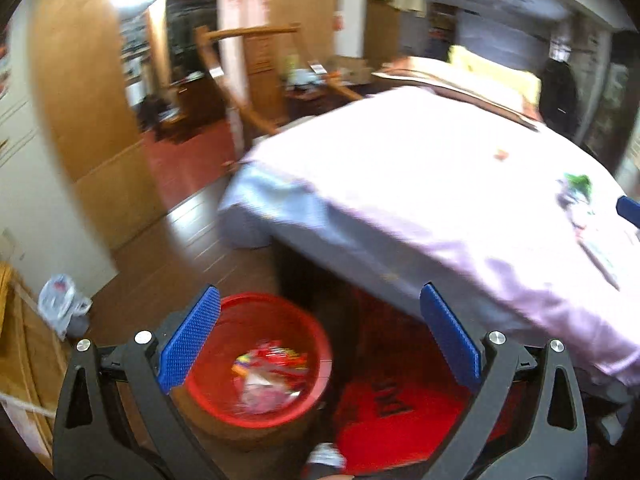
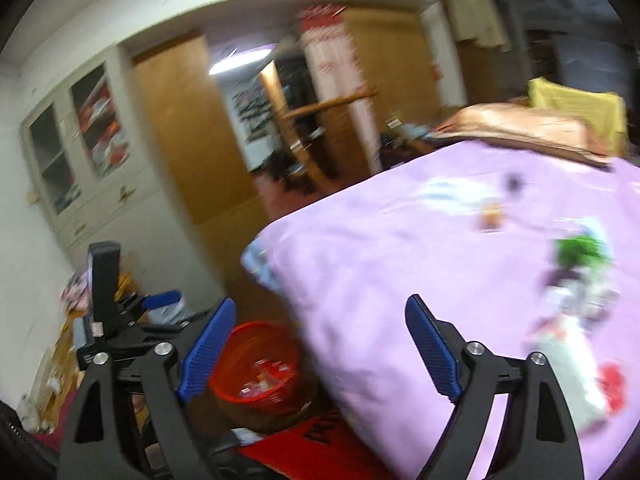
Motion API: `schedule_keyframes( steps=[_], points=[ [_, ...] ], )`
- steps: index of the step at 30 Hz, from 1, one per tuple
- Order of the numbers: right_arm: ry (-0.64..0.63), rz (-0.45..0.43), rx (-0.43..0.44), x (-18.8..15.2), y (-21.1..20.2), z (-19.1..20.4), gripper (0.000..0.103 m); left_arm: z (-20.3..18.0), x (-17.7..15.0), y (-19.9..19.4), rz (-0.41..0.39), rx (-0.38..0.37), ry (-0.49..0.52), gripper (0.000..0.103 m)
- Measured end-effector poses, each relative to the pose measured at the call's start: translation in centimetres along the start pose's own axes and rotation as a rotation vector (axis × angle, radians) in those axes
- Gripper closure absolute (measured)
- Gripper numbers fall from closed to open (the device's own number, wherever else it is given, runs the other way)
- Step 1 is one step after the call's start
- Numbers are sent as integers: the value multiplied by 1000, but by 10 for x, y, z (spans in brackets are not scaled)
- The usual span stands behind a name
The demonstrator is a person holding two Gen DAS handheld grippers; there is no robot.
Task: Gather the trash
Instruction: 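Bring both open tools back over the table toward the remaining trash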
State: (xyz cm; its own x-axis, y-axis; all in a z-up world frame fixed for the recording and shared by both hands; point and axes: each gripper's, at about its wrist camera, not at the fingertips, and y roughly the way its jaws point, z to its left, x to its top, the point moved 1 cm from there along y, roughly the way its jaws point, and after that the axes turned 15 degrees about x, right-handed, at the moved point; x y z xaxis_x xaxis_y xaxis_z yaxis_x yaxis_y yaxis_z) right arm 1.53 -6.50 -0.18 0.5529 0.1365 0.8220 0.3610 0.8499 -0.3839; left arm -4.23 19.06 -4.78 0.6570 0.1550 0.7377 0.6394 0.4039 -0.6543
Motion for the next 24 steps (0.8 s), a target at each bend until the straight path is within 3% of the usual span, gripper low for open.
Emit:
schedule_keyframes(
  steps=[5,10,18,24],
  points=[
    [101,-140,-178,-16,-84,-62,15,-77,10,-14,-7,-116,115,7],
    [184,-214,-369,-41,-140,-117,14,-159,22,-17,4,-251,211,7],
    [303,-296,-468,-68,-184,-177,14,-275,34,-20,54,-409,349,7],
    [336,-330,-414,-71,-186,-184,11,-325,34,-22,78,-458,385,7]
  ],
)
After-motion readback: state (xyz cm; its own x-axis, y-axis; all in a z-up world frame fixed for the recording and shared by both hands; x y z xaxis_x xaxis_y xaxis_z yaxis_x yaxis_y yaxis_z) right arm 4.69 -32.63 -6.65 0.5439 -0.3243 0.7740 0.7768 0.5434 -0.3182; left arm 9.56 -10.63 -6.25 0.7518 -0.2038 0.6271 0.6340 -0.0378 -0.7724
